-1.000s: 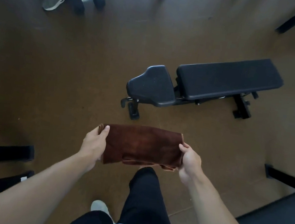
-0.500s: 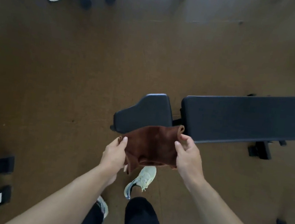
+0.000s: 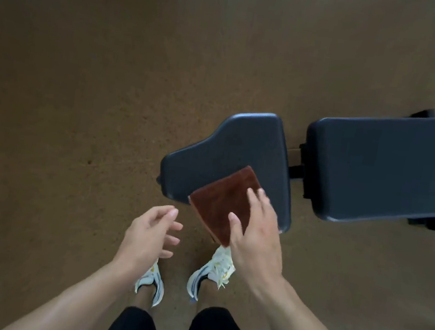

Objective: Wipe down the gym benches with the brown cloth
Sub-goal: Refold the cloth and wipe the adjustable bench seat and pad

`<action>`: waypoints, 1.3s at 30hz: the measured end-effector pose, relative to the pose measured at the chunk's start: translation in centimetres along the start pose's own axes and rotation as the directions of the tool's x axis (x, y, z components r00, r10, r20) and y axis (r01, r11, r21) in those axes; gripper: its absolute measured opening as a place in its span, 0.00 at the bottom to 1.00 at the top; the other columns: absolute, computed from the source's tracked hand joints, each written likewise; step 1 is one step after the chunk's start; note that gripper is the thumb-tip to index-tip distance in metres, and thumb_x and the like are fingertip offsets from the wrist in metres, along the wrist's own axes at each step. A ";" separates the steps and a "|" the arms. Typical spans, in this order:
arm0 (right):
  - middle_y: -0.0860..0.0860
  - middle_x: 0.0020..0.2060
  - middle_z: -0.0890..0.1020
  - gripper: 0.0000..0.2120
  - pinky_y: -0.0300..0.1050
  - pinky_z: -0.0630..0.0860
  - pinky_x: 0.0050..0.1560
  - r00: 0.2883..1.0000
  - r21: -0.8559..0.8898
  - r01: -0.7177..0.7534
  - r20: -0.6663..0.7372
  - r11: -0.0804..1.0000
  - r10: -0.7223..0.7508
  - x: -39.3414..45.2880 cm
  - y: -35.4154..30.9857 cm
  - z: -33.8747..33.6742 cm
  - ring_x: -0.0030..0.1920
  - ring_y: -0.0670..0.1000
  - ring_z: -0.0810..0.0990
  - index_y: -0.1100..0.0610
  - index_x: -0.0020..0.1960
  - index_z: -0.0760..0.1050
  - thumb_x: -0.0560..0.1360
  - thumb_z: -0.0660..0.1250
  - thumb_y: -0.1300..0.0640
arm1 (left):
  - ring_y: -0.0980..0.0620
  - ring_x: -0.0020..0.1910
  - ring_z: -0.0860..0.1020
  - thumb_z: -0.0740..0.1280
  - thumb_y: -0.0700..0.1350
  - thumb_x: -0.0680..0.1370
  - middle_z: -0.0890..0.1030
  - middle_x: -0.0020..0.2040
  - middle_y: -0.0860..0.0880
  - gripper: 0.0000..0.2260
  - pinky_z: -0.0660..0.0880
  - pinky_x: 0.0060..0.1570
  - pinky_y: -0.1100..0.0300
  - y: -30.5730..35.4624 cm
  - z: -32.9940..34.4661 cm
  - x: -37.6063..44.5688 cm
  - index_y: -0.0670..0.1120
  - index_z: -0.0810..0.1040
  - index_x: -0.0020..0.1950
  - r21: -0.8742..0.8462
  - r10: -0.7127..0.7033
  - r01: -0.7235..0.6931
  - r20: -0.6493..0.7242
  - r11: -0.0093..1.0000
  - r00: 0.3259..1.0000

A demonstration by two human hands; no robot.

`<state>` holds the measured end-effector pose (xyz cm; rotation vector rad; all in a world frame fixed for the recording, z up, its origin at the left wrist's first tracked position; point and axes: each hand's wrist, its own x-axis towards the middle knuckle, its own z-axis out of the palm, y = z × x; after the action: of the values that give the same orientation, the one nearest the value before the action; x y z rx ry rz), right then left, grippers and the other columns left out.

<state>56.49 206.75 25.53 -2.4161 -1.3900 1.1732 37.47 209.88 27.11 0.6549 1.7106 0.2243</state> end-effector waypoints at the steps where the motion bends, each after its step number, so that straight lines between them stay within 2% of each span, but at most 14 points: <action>1: 0.45 0.84 0.55 0.33 0.49 0.52 0.83 0.999 0.011 -0.021 -0.048 1.000 0.022 1.1 0.2 1.1 0.84 0.47 0.50 0.48 0.84 0.54 0.84 0.62 0.41 | 0.51 0.46 0.85 0.65 0.52 0.82 0.86 0.49 0.52 0.10 0.84 0.42 0.53 -0.7 -0.5 0.7 0.54 0.80 0.62 0.018 0.064 -0.064 -0.025 0.998 0.998; 5: 0.51 0.75 0.68 0.35 0.53 0.61 0.77 0.950 0.056 -0.207 -0.229 0.977 0.215 5.2 1.3 2.5 0.76 0.54 0.63 0.51 0.80 0.63 0.80 0.65 0.36 | 0.60 0.50 0.83 0.72 0.48 0.78 0.85 0.48 0.57 0.09 0.79 0.49 0.60 -1.1 -1.0 3.3 0.59 0.81 0.55 0.094 0.247 -0.244 -0.022 0.965 0.969; 7: 0.48 0.65 0.73 0.28 0.52 0.64 0.72 0.943 -0.028 -0.247 -0.239 0.969 0.233 5.9 1.8 2.5 0.69 0.54 0.68 0.49 0.72 0.73 0.78 0.69 0.36 | 0.65 0.51 0.81 0.74 0.48 0.76 0.84 0.49 0.60 0.11 0.77 0.53 0.61 -0.5 -0.7 4.2 0.60 0.80 0.57 0.154 0.315 -0.314 0.019 0.937 0.949; 9: 0.44 0.52 0.76 0.15 0.50 0.70 0.63 0.947 0.008 -0.145 -0.289 0.989 0.141 5.8 1.8 2.5 0.60 0.52 0.75 0.47 0.57 0.77 0.77 0.72 0.40 | 0.66 0.56 0.78 0.76 0.49 0.74 0.82 0.54 0.62 0.17 0.77 0.58 0.62 0.3 -0.3 4.9 0.60 0.78 0.61 0.192 0.374 -0.383 0.080 0.904 0.924; 12: 0.42 0.35 0.79 0.15 0.41 0.75 0.38 0.990 0.201 0.060 -0.138 0.978 -0.032 3.8 0.4 1.9 0.38 0.43 0.80 0.44 0.43 0.66 0.79 0.72 0.47 | 0.67 0.66 0.70 0.79 0.51 0.70 0.73 0.64 0.68 0.33 0.68 0.67 0.63 1.3 0.0 5.8 0.64 0.70 0.71 0.224 0.445 -0.483 0.201 0.846 0.873; 14: 0.47 0.33 0.81 0.14 0.47 0.78 0.31 0.992 0.227 0.110 0.031 0.968 -0.120 1.8 -1.1 1.3 0.33 0.46 0.82 0.44 0.45 0.65 0.80 0.71 0.48 | 0.68 0.67 0.68 0.81 0.56 0.65 0.72 0.65 0.70 0.39 0.65 0.68 0.64 2.3 -0.8 6.1 0.67 0.67 0.72 0.225 0.424 -0.505 0.326 0.834 0.845; 18: 0.49 0.39 0.86 0.12 0.50 0.79 0.34 0.981 0.486 0.031 0.151 0.874 -0.119 -0.2 -3.4 -0.9 0.36 0.50 0.85 0.46 0.45 0.69 0.77 0.74 0.51 | 0.61 0.56 0.82 0.80 0.54 0.66 0.85 0.54 0.57 0.24 0.74 0.65 0.54 3.4 -3.4 6.5 0.59 0.80 0.60 0.190 0.227 -0.420 0.614 0.887 0.756; 21: 0.46 0.37 0.85 0.12 0.49 0.79 0.36 0.989 0.428 0.091 0.063 0.899 -0.131 0.3 -3.7 -2.6 0.35 0.46 0.83 0.46 0.45 0.72 0.72 0.76 0.49 | 0.55 0.49 0.85 0.77 0.50 0.72 0.87 0.49 0.53 0.11 0.80 0.57 0.51 2.4 -4.0 6.0 0.53 0.83 0.52 0.185 0.151 -0.344 0.644 0.921 0.750; 23: 0.42 0.44 0.85 0.12 0.50 0.81 0.46 0.983 0.258 0.166 -0.118 0.952 -0.140 1.6 -3.1 -3.2 0.43 0.44 0.83 0.43 0.50 0.76 0.72 0.77 0.46 | 0.55 0.44 0.86 0.73 0.55 0.74 0.87 0.46 0.55 0.10 0.83 0.49 0.53 1.5 -3.6 5.7 0.53 0.82 0.51 0.220 0.136 -0.328 0.604 0.919 0.785; 25: 0.41 0.63 0.81 0.19 0.53 0.75 0.65 0.940 -0.062 0.189 -0.278 0.980 -0.199 3.4 -2.2 -2.7 0.62 0.47 0.77 0.40 0.65 0.76 0.76 0.72 0.38 | 0.57 0.39 0.85 0.69 0.65 0.72 0.86 0.41 0.57 0.15 0.80 0.41 0.57 0.6 -3.3 5.7 0.55 0.82 0.48 0.313 0.184 -0.359 0.473 0.879 0.862; 28: 0.47 0.82 0.63 0.33 0.54 0.53 0.81 0.968 -0.212 0.122 -0.191 0.970 -0.163 5.3 -0.9 0.5 0.82 0.51 0.58 0.43 0.82 0.63 0.80 0.61 0.33 | 0.57 0.33 0.84 0.68 0.63 0.75 0.85 0.33 0.53 0.16 0.79 0.39 0.58 -0.6 -3.7 6.7 0.52 0.82 0.40 0.286 0.285 -0.343 0.227 0.895 0.931; 32: 0.43 0.84 0.38 0.41 0.61 0.35 0.82 0.988 -0.352 0.049 -0.118 0.935 -0.096 6.0 0.9 7.0 0.83 0.49 0.31 0.42 0.85 0.42 0.79 0.45 0.24 | 0.57 0.38 0.83 0.69 0.55 0.78 0.84 0.37 0.55 0.07 0.82 0.42 0.56 -1.7 -4.9 8.3 0.55 0.82 0.43 0.189 0.390 -0.402 0.099 0.896 0.915; 36: 0.45 0.85 0.40 0.40 0.62 0.37 0.82 0.965 -0.428 0.066 -0.202 0.901 -0.167 9.2 -1.0 7.9 0.83 0.51 0.32 0.43 0.85 0.41 0.79 0.45 0.25 | 0.60 0.46 0.82 0.68 0.54 0.79 0.83 0.43 0.60 0.04 0.82 0.47 0.52 -2.9 -5.8 10.8 0.57 0.81 0.50 0.157 0.449 -0.439 -0.029 0.885 0.893; 39: 0.46 0.85 0.47 0.38 0.62 0.36 0.82 0.944 -0.469 0.189 -0.156 0.863 -0.292 12.8 -6.1 8.6 0.84 0.53 0.37 0.42 0.85 0.50 0.79 0.48 0.27 | 0.61 0.51 0.80 0.66 0.54 0.81 0.82 0.50 0.59 0.08 0.80 0.53 0.53 -3.7 -5.9 12.3 0.55 0.80 0.58 0.119 0.444 -0.430 -0.141 0.895 0.885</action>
<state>50.10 217.90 15.04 -2.4417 -1.9908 0.5419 29.41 214.56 16.53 1.1129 1.7169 0.5392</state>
